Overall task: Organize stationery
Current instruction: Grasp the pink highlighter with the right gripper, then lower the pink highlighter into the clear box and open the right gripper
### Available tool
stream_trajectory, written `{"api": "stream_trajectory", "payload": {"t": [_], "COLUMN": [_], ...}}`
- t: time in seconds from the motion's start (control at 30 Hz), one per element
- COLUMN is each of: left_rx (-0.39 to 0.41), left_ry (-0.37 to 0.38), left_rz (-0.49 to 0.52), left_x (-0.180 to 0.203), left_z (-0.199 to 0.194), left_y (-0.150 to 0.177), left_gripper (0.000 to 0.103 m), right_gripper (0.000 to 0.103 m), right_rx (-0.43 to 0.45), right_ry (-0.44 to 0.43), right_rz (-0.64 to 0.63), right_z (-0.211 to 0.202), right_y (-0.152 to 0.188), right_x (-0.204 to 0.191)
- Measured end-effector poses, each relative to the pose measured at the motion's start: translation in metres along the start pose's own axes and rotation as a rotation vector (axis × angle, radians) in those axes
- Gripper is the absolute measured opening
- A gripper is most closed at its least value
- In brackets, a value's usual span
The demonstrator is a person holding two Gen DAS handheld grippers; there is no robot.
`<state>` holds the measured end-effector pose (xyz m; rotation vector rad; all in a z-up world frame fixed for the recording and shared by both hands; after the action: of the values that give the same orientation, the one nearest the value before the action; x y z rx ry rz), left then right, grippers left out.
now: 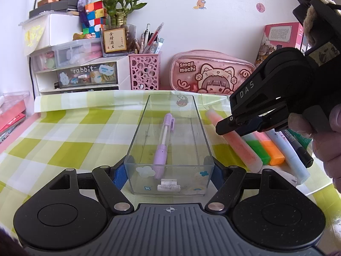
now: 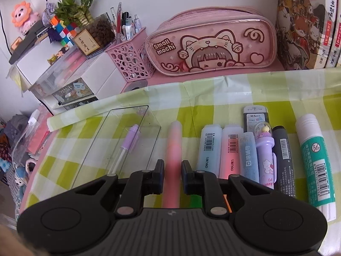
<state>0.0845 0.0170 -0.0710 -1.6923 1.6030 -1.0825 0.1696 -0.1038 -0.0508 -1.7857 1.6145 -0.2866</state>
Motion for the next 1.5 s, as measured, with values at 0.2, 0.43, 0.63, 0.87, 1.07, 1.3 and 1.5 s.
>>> {"api": "stream_trajectory", "payload": {"t": [0.2,0.43,0.63,0.87,1.07,1.3,1.5], "left_rx": [0.001,0.000,0.000,0.000,-0.007,-0.008,-0.008], "left_ry": [0.000,-0.003,-0.003,-0.002,0.005,0.006,0.006], "left_rz": [0.001,0.006,0.006,0.006,-0.001,-0.002,-0.003], "left_x": [-0.001,-0.001,0.000,0.000,0.000,0.000,0.000], "left_z": [-0.001,-0.001,-0.001,-0.001,0.000,0.000,0.001], "left_y": [0.000,0.000,0.000,0.000,0.000,0.000,0.000], "left_gripper": [0.073,0.073,0.073,0.073,0.073,0.073,0.073], "right_gripper": [0.020,0.020,0.020,0.020,0.020,0.020,0.020], "right_rx": [0.035,0.049,0.036,-0.065,-0.146,-0.209,-0.236], "right_ry": [-0.063,-0.158,-0.184,-0.226,-0.173,-0.033,-0.049], "right_rz": [0.050,0.124,0.155,0.198,0.209,0.163,0.172], "right_z": [-0.020,-0.034,-0.040,-0.024,0.000,0.021,0.037], "right_y": [-0.010,-0.022,-0.028,-0.027,-0.035,-0.046,-0.044], "right_x": [-0.001,-0.005,-0.013,-0.027,-0.040,-0.056,-0.065]}}
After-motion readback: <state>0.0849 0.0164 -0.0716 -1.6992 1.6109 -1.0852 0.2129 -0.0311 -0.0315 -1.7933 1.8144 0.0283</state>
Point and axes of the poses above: each gripper's, at about its wrist camera, not at the fingertips, and z roughly the way its jaws point, x to its right, y to its underside, the point moved 7 cm from there along z, roughly the way its jaws point, and after that the axes turned 12 degrees about -z, right-handed, at the moved point
